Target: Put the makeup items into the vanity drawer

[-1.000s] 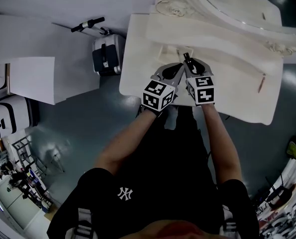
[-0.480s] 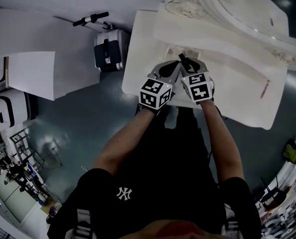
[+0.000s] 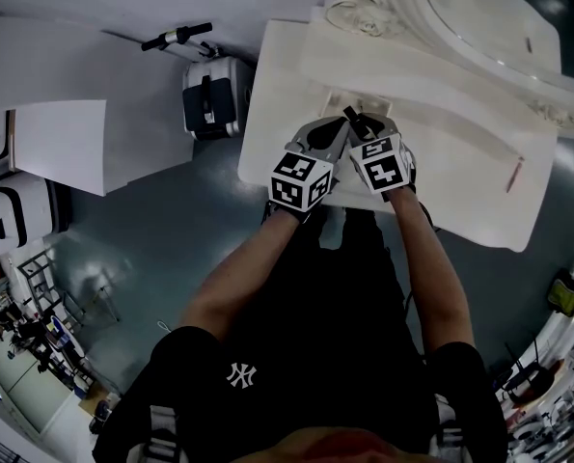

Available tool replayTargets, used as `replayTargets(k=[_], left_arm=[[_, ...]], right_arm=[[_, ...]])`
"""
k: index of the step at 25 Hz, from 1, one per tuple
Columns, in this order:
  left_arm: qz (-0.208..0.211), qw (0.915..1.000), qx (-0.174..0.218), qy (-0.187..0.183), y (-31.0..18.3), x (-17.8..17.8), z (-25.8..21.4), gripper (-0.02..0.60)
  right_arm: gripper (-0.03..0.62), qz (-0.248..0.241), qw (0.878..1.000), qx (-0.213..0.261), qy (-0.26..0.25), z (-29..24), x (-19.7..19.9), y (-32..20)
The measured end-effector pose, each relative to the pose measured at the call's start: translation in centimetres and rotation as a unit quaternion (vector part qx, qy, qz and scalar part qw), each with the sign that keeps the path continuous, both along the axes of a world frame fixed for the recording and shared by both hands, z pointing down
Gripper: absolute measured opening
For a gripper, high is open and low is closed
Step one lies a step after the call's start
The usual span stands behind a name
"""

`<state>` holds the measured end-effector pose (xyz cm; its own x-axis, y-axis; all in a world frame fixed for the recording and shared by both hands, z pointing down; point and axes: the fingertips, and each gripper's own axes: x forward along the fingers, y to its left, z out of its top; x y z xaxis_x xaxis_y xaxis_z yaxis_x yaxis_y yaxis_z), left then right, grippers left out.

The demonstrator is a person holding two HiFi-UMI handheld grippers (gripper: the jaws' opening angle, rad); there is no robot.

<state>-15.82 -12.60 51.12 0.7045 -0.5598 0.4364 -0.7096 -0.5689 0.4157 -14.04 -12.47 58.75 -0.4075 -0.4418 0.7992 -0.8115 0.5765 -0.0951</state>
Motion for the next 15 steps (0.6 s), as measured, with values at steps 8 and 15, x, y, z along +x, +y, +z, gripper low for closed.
replayTargets(k=[8,15], left_arm=[[0.003,1.0,0.002,0.0,0.1,0.2,-0.2,0.0],[0.019,0.9998,0.008,0.003,0.6,1.6,-0.7,0.0]], right_arm=[[0.133,-0.007,1.0,-0.005,0.005,-0.2,0.1,0.3],[0.081,0.031,0.999,0.028,-0.002,-1.8,2.0,0.4]])
